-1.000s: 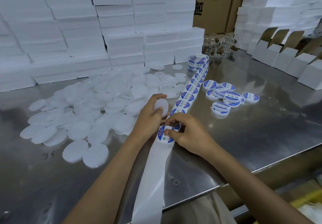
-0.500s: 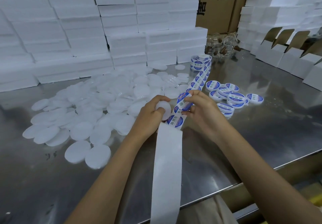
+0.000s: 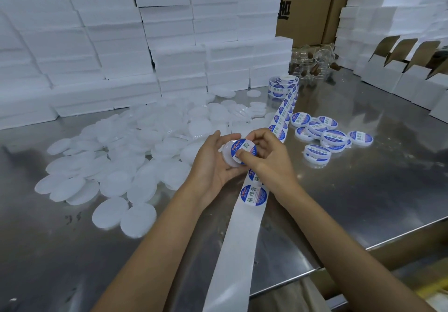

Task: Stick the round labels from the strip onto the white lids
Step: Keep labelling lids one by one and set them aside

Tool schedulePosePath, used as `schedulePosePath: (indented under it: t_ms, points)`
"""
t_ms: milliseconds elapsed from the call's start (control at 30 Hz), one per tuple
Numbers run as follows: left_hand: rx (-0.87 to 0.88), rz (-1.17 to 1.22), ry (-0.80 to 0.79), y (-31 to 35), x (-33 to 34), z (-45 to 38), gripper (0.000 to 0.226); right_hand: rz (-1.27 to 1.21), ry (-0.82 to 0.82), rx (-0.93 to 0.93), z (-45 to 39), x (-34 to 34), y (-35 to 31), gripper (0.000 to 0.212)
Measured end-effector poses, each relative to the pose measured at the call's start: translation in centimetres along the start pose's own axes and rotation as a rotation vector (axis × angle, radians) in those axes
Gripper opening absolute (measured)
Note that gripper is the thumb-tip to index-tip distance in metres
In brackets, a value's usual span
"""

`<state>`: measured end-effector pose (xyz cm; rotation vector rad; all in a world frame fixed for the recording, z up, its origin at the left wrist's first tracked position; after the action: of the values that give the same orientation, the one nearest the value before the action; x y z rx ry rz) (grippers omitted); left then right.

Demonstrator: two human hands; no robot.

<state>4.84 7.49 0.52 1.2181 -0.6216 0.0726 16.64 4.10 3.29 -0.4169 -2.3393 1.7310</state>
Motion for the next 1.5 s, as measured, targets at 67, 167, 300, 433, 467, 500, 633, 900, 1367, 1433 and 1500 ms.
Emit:
schedulePosePath:
  t_ms: [67, 167, 300, 433, 467, 500, 633, 900, 1367, 1433, 1500]
  points:
    - [-0.006, -0.005, -0.014, -0.1, 0.3, 0.1, 0.051, 0.01, -0.007, -0.012, 0.0, 0.1, -0.1, 0.027]
    - [-0.003, -0.018, -0.026, 0.0, 0.7, 0.4, 0.052, 0.015, -0.019, -0.032, 0.1, 0.3, -0.2, 0.028]
    - [-0.004, -0.033, -0.02, -0.1, 0.8, 0.5, 0.051, 0.034, -0.026, -0.047, 0.1, 0.4, -0.1, 0.026]
    - [-0.002, -0.04, -0.009, -0.1, 1.0, 0.7, 0.049, 0.063, -0.021, -0.057, 0.1, 0.3, -0.1, 0.027]
    - [-0.002, -0.036, -0.012, -0.1, 1.1, 0.7, 0.048, 0.073, -0.02, -0.059, 0.1, 0.3, 0.0, 0.028]
    - [-0.004, -0.031, -0.016, -0.1, 1.2, 0.8, 0.048, 0.083, -0.016, -0.061, 0.2, 0.3, 0.0, 0.029]
    - [-0.008, -0.013, -0.03, -0.2, 1.8, 0.8, 0.045, 0.104, 0.011, -0.064, 0.2, 0.0, 0.2, 0.03]
    - [0.007, 0.09, -0.051, 0.0, 1.5, 0.6, 0.048, 0.178, 0.104, -0.133, 0.3, -1.1, -0.2, 0.051]
    - [-0.021, 0.194, -0.172, -0.4, 2.1, 0.5, 0.041, 0.206, 0.167, -0.212, 0.2, -2.0, -0.7, 0.009]
    - [-0.028, 0.208, -0.174, -0.4, 2.1, 0.5, 0.043, 0.199, 0.166, -0.228, 0.4, -1.9, -0.8, 0.011]
    - [-0.033, 0.206, -0.185, -0.5, 2.4, 0.6, 0.044, 0.231, 0.168, -0.228, 0.5, -1.6, -0.9, 0.025]
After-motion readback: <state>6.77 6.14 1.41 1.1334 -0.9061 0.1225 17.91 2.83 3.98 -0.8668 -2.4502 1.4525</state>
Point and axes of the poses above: each hand's wrist, its own z-axis away from the middle knuckle, its own x-axis out of the palm, y = z × x, the point moved 9 cm from there along -z, towards the middle knuckle
